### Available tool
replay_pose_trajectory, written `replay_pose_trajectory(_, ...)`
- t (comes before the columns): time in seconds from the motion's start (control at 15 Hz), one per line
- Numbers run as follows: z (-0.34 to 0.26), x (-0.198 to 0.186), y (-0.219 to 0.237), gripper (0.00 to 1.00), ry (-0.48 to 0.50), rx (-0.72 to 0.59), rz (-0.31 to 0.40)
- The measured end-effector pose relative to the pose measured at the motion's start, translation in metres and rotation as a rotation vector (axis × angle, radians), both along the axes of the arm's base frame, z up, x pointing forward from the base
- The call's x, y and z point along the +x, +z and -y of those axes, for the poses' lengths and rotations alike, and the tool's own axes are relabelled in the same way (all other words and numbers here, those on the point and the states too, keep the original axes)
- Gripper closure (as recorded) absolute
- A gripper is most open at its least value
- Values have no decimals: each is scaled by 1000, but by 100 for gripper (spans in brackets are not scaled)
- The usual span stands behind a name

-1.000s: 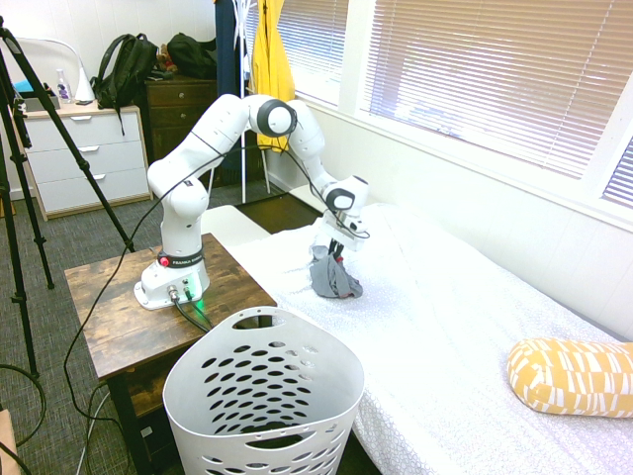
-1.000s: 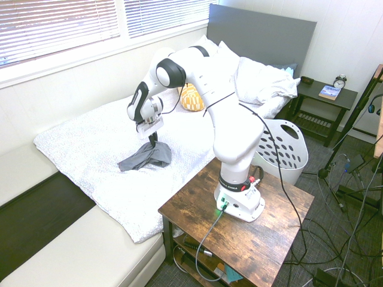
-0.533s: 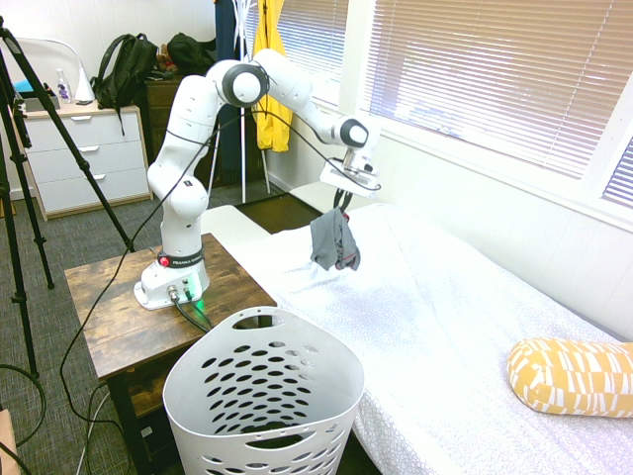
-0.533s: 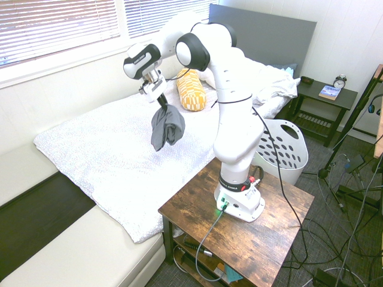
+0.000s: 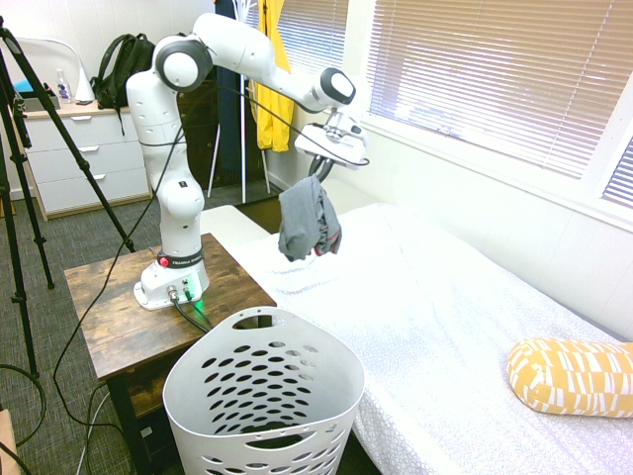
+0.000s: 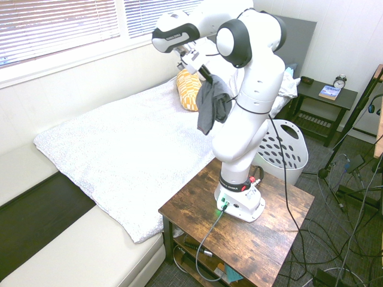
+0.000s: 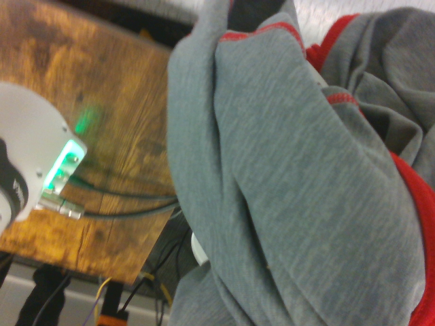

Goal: Put my clothes in the laundry bag

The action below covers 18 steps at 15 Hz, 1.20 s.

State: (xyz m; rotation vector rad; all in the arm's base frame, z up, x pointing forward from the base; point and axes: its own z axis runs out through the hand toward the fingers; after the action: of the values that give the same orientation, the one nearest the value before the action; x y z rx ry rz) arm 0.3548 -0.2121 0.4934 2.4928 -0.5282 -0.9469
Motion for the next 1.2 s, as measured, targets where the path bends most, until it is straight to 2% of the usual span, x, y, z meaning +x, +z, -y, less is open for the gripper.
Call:
replay_pose_trajectory(0.2, 53, -95, -26, 100, -126, -49, -87)
replay_pose_trajectory(0.4, 106, -163, -73, 100, -243, -123, -61)
replay_pose_trajectory(0.53, 129, -193, -98, 100, -304, -142, -42)
replay_pose_trajectory(0.87, 175, -230, -150, 100, -388, -245, -53)
replay_pose_trajectory(0.93, 183, -236, -162, 0, -403, -268, -39)
replay_pose_trajectory(1.2, 198, -224, -224, 0, -435, -373, 52)
